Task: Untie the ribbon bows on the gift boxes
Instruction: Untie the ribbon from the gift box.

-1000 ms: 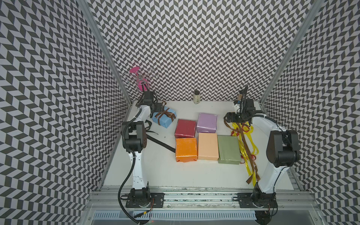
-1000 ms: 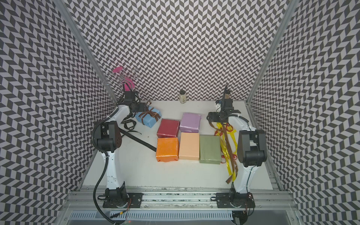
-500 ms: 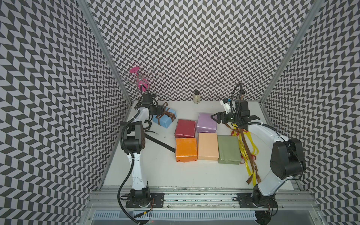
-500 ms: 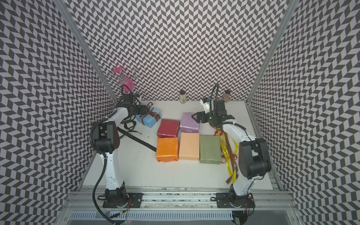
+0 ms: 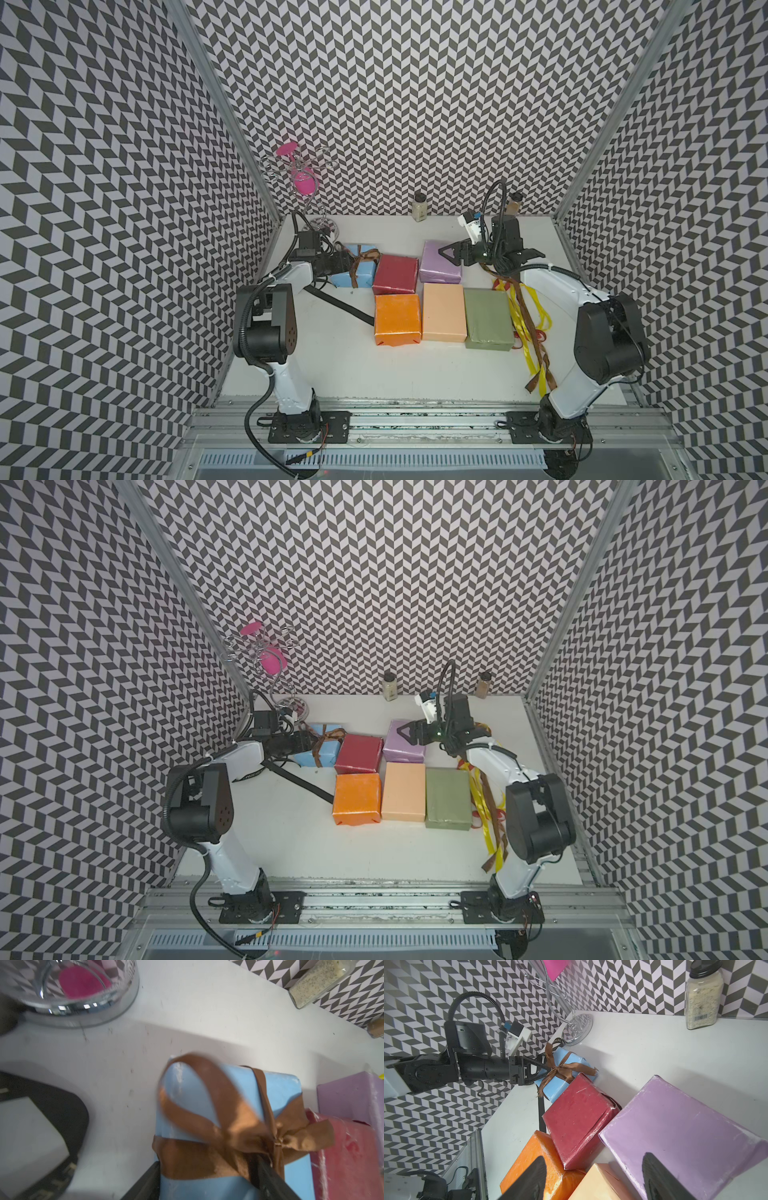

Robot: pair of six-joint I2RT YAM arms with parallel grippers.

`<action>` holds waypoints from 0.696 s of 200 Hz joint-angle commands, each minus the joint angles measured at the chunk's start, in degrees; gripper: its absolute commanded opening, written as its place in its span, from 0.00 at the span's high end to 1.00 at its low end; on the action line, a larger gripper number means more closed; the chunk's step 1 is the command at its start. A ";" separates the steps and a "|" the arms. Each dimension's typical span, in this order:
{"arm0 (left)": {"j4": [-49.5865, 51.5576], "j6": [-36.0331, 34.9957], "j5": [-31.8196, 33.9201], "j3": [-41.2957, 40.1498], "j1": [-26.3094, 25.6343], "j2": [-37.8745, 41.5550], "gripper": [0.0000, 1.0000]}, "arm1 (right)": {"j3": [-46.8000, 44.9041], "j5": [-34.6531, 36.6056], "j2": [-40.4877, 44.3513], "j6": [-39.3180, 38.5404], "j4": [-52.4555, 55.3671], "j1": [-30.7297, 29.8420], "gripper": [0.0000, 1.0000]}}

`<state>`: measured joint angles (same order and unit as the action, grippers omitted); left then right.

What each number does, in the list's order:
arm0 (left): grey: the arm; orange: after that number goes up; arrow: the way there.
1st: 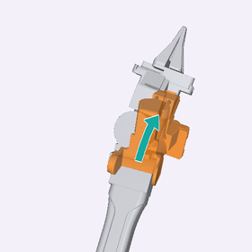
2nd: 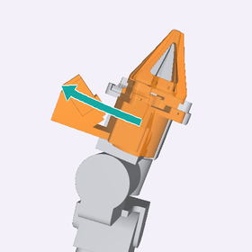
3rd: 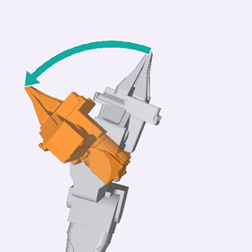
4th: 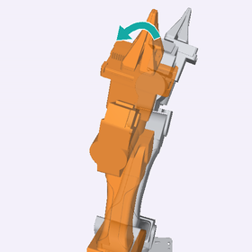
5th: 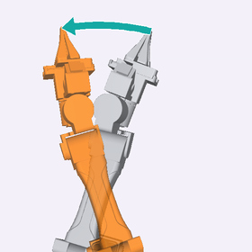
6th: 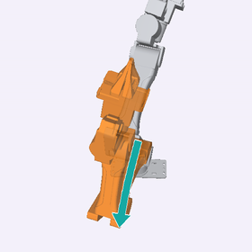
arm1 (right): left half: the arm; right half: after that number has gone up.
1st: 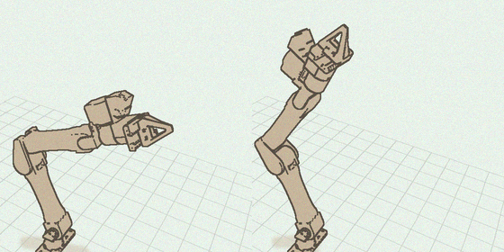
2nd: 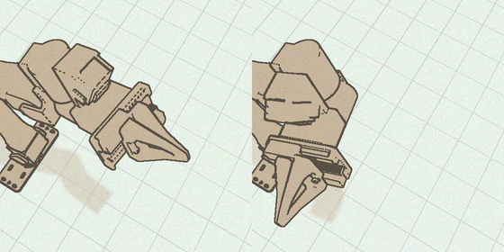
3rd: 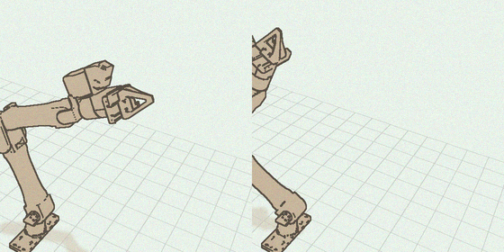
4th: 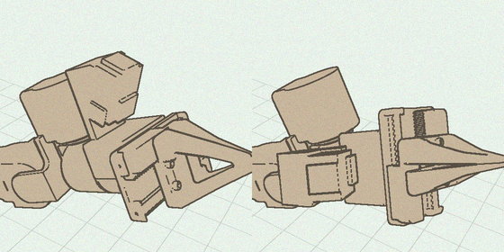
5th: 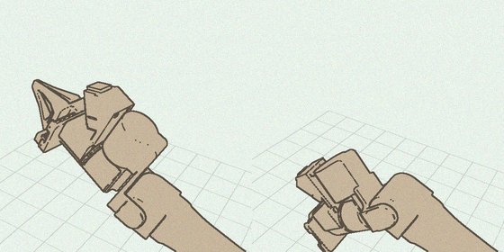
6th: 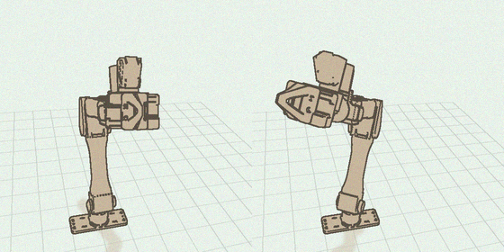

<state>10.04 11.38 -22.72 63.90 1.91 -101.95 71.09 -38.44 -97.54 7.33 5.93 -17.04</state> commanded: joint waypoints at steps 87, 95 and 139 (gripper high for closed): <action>-4.85 9.62 11.29 -7.49 -1.93 15.52 0.27 | 2.13 5.00 -4.59 -0.43 -5.10 -13.97 0.47; -4.65 9.60 12.31 -7.18 -1.83 14.95 0.27 | 2.82 5.84 -5.20 -0.09 -5.44 -15.30 0.51; -5.21 8.98 9.93 -8.58 -3.77 13.58 0.38 | 7.66 11.18 -9.29 0.69 -6.61 -21.01 0.57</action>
<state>6.02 20.36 -13.39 56.66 -0.03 -88.58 75.66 -30.61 -104.66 7.07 3.79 -36.12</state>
